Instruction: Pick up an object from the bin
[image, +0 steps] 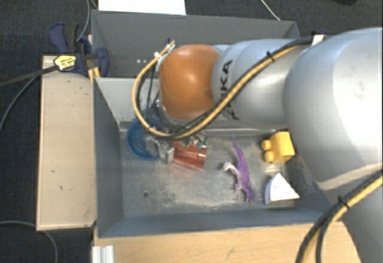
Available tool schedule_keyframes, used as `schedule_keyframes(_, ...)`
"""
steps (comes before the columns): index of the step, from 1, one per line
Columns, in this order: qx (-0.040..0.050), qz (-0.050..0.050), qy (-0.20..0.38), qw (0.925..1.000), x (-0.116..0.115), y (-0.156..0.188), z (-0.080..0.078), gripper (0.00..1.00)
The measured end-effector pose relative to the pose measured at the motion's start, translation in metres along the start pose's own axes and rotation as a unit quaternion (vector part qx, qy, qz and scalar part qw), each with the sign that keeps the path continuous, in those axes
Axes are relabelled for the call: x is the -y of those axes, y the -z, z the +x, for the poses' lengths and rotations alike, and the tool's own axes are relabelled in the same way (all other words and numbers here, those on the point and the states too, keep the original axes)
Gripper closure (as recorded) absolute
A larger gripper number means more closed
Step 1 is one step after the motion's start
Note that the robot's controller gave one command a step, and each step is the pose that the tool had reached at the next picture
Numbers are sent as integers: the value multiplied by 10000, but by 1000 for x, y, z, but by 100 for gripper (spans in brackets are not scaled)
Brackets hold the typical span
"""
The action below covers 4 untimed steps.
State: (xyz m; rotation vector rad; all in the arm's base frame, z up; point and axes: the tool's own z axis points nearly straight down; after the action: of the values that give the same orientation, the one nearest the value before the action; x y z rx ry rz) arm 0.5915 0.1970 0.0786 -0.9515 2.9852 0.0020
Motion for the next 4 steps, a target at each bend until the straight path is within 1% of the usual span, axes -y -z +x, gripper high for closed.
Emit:
schedule_keyframes(1,-2,0,-7,10000,0,0,0,100)
schedule_keyframes(2,-23,-10,-9,10000,-4,49,4,100)
schedule_keyframes(3,33,8,111,9999,15,76,12,100)
schedule_keyframes(4,-2,0,-13,10000,2,95,10,100)
